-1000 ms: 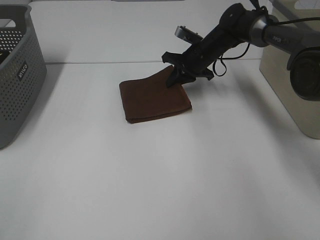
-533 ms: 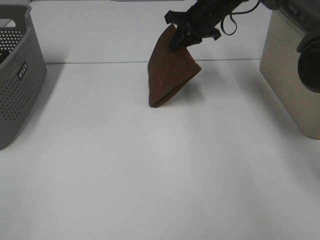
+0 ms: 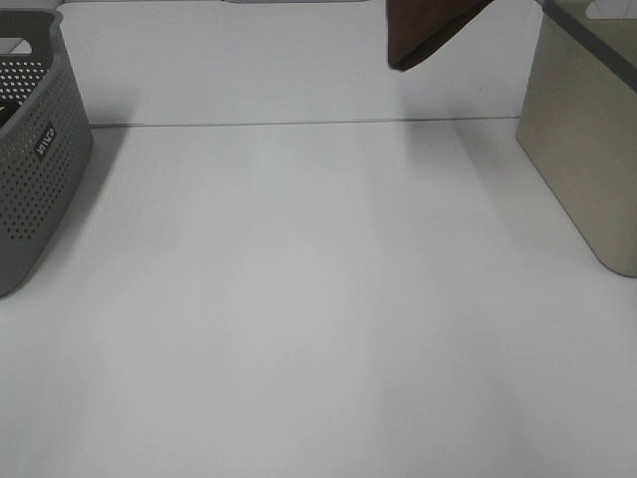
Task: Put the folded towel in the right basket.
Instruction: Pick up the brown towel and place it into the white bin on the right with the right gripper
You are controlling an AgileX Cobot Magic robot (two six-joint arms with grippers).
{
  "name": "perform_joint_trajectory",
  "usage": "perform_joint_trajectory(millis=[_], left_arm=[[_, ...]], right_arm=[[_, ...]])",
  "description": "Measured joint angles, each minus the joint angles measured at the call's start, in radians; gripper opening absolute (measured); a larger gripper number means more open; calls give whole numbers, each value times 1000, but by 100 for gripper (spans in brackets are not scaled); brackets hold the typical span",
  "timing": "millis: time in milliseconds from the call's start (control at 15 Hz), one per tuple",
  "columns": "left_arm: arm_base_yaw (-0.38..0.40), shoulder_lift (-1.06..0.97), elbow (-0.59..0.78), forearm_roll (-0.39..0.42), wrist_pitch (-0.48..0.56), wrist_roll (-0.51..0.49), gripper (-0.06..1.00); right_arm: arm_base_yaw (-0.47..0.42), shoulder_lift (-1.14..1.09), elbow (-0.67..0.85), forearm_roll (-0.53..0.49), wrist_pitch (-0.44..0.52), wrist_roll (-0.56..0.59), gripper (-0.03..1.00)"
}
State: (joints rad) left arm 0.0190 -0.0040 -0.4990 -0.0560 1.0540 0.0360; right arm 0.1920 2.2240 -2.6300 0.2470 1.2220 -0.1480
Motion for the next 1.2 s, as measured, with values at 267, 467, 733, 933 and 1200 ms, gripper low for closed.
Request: perform_joint_trajectory(millis=[267,467,733,933,1200], left_arm=[[0,0,0,0,0,0,97],[0,0,0,0,0,0,97],[0,0,0,0,0,0,97],[0,0,0,0,0,0,97],[0,0,0,0,0,0,97]], right_arm=[[-195,-105,8,-3,0,18,7],[-347,-142,117,1,0,35,7],[-420,-141,328,-2,0,34,7],[-421,-111,445,-46,-1,34,7],[-421,-66,464,-55,0,46,37]])
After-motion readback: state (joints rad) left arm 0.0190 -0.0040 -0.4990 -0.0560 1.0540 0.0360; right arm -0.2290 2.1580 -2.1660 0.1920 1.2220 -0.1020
